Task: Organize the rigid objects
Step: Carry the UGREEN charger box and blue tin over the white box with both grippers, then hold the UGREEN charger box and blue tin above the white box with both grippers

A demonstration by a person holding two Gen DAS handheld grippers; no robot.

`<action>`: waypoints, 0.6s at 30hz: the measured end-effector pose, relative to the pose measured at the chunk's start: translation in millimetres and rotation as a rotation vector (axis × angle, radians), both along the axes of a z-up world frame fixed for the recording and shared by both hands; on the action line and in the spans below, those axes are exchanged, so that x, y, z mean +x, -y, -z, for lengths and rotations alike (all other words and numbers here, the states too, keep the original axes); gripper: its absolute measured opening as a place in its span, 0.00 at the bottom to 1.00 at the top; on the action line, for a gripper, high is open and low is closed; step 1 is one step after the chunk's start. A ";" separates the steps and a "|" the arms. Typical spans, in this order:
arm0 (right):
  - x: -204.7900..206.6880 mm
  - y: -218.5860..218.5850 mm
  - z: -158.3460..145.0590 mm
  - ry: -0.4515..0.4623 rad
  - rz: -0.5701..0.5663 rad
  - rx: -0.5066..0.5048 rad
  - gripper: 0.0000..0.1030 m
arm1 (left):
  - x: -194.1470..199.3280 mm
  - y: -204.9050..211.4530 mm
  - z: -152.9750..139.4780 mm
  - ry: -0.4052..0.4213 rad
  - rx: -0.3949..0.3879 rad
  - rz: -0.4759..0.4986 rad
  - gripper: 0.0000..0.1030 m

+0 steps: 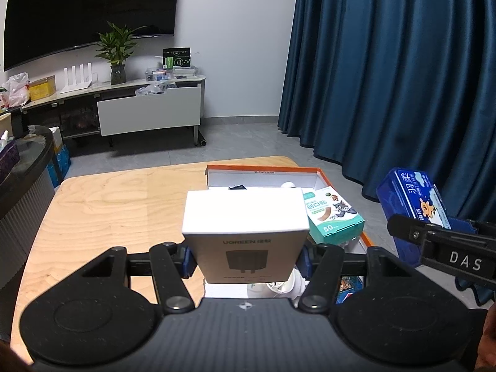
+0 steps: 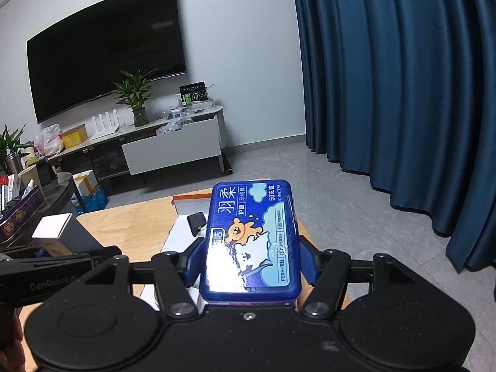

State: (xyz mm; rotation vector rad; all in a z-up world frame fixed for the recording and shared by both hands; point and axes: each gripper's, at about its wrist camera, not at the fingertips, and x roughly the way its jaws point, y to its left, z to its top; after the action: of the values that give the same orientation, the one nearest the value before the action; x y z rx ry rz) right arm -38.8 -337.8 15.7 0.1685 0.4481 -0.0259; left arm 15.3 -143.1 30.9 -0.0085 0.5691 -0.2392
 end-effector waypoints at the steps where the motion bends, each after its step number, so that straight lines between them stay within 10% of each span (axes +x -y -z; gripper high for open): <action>1: 1.3 -0.2 0.0 -0.002 0.000 0.003 0.71 | 0.6 0.0 0.5 0.000 -0.001 0.001 0.58; 18: 23.1 4.3 15.5 -0.046 -0.002 0.027 0.72 | 6.9 14.4 15.3 -0.023 0.009 0.061 0.58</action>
State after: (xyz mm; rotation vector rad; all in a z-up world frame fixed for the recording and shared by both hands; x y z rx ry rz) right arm -15.6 -342.1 0.2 0.1945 0.4944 -0.0216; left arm 22.2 -157.5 15.6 0.0150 0.5943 -0.2961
